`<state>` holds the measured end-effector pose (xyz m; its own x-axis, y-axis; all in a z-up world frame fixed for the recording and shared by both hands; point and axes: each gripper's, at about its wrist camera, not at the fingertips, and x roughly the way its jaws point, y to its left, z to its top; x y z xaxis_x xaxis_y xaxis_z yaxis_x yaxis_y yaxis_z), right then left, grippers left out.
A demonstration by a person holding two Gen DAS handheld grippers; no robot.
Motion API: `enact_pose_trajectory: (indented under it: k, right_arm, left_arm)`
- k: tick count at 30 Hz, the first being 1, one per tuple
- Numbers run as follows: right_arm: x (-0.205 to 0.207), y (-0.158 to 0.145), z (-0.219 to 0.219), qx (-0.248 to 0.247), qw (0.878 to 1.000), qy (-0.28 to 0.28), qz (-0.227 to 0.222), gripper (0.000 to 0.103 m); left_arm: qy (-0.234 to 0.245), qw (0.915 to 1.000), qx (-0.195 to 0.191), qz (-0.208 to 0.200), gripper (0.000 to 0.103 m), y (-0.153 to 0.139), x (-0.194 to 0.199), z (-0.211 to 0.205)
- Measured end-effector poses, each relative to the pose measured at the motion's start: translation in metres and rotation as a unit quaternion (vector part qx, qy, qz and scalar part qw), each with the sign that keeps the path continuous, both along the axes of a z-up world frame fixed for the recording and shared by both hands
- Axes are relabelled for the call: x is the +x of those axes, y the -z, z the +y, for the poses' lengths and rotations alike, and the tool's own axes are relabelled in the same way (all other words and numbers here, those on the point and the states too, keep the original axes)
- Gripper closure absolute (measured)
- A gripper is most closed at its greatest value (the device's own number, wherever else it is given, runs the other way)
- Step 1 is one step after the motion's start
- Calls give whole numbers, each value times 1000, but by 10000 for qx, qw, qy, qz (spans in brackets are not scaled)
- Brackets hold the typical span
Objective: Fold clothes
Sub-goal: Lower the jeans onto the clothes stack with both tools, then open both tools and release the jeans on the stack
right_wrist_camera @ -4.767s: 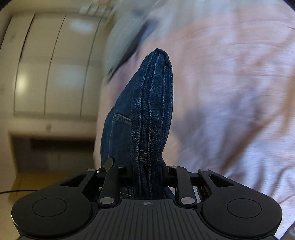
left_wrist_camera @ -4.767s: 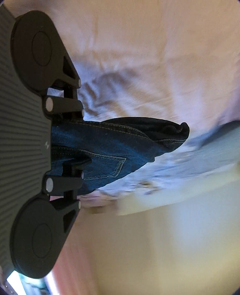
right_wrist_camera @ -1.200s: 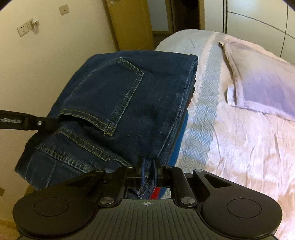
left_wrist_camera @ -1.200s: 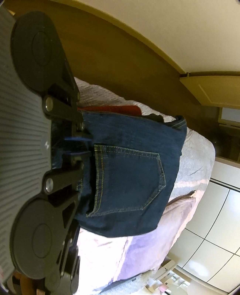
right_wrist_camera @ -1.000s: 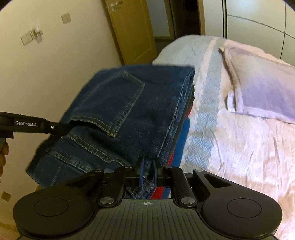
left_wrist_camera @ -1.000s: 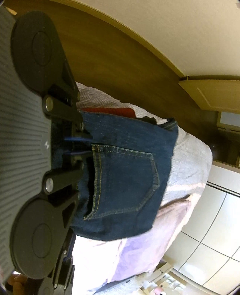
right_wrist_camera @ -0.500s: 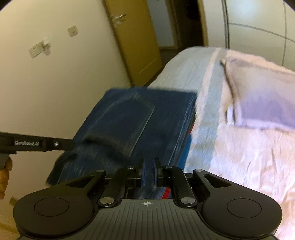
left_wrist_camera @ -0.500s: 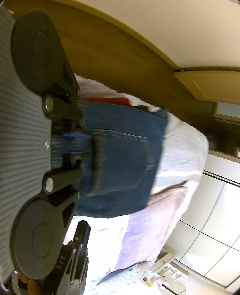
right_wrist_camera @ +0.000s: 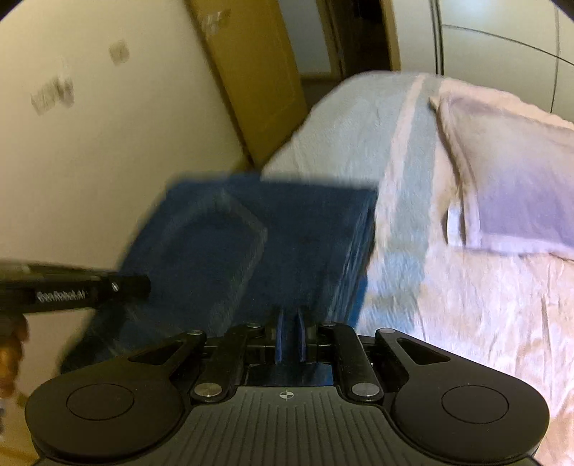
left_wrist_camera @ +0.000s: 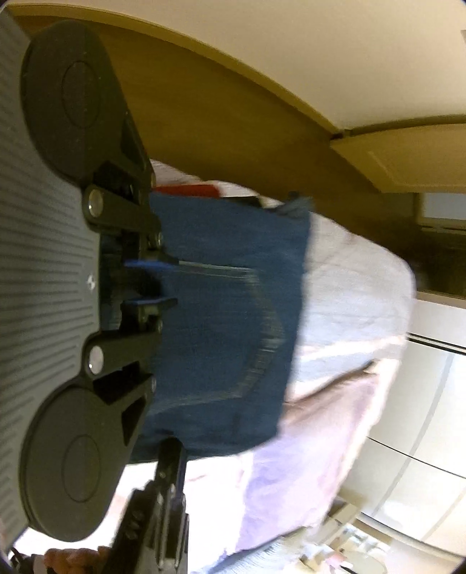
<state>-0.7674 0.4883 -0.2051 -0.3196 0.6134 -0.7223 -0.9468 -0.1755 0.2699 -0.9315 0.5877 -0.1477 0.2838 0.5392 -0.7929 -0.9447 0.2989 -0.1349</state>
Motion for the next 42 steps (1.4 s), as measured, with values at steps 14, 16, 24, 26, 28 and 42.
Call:
enact_pose_trajectory:
  k: [14, 16, 24, 26, 28, 42]
  right_arm:
    - [16, 14, 78, 133, 9984, 402, -384, 91]
    - [21, 6, 72, 158, 9986, 426, -273, 91]
    - [16, -11, -12, -396, 9991, 125, 98, 91]
    - [13, -10, -25, -683, 9976, 112, 98, 91]
    - [12, -8, -33, -854, 9961, 144, 146, 90]
    - [2, -47, -84, -730, 9973, -2, -66, 47]
  left_arm:
    - [-6, 9991, 40, 427, 91, 33, 18, 73]
    - [-14, 9987, 60, 498, 91, 23, 19, 65]
    - [56, 9961, -359, 810, 82, -7, 27, -3]
    - [-16, 9949, -469, 890, 81, -10, 31, -18]
    - [-86, 9939, -530, 964, 79, -13, 34, -31]
    - [-570, 9885, -53, 1401, 64, -66, 44, -110]
